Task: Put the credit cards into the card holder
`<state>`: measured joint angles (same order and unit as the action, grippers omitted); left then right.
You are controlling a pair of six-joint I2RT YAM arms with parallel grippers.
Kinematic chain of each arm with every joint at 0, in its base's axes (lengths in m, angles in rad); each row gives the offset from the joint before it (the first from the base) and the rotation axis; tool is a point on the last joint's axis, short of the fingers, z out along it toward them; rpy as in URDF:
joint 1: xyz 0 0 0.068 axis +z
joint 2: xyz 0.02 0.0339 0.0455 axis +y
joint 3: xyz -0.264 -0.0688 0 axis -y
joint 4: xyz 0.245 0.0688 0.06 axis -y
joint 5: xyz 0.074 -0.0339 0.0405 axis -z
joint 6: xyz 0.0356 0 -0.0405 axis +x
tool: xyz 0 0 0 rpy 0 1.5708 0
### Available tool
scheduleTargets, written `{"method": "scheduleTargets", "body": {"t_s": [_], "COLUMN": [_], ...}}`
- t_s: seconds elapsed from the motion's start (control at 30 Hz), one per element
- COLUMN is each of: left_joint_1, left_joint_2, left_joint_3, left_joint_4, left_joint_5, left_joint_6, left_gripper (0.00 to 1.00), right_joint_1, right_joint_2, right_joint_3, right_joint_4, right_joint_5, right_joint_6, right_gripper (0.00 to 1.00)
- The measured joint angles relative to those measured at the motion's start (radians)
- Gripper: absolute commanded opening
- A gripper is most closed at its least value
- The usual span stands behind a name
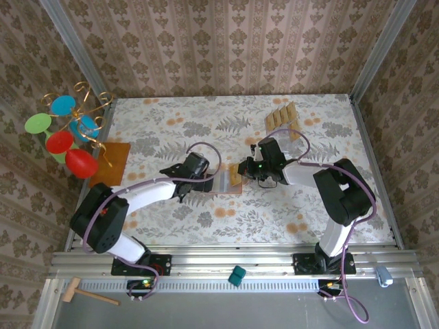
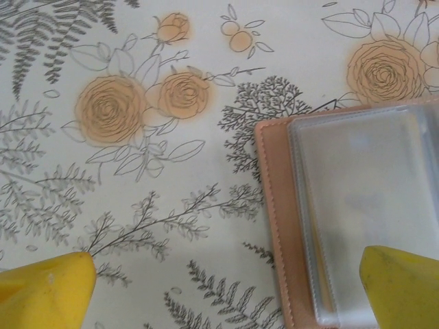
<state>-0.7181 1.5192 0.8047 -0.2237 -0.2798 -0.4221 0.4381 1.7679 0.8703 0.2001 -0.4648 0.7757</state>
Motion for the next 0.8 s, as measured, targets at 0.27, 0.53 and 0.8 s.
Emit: {"method": "scheduleTargets", "body": {"t_s": [0.27,0.53,0.8], "left_joint_1": [0.000,0.000,0.013], "left_joint_2": [0.065,0.070,0.070], "left_joint_3": [0.011,0.007,-0.021], "left_joint_4": [0.026,0.041,0.045], "left_joint_5": [0.010,0.009,0.006], "left_joint_6": [0.029,0.034,0.034], "left_gripper": [1.00,1.00,1.00], "right_joint_1": [0.012,0.031,0.032], "right_joint_2": [0.000,0.013,0.056], "right_joint_3": [-0.015,-0.055,-0.110], "right_joint_4": [0.057,0.171,0.308], "right_joint_5": [-0.015,-0.015,-0.015], "right_joint_6": [0.044,0.085,0.127], "right_gripper": [0.00,0.00,0.00]}}
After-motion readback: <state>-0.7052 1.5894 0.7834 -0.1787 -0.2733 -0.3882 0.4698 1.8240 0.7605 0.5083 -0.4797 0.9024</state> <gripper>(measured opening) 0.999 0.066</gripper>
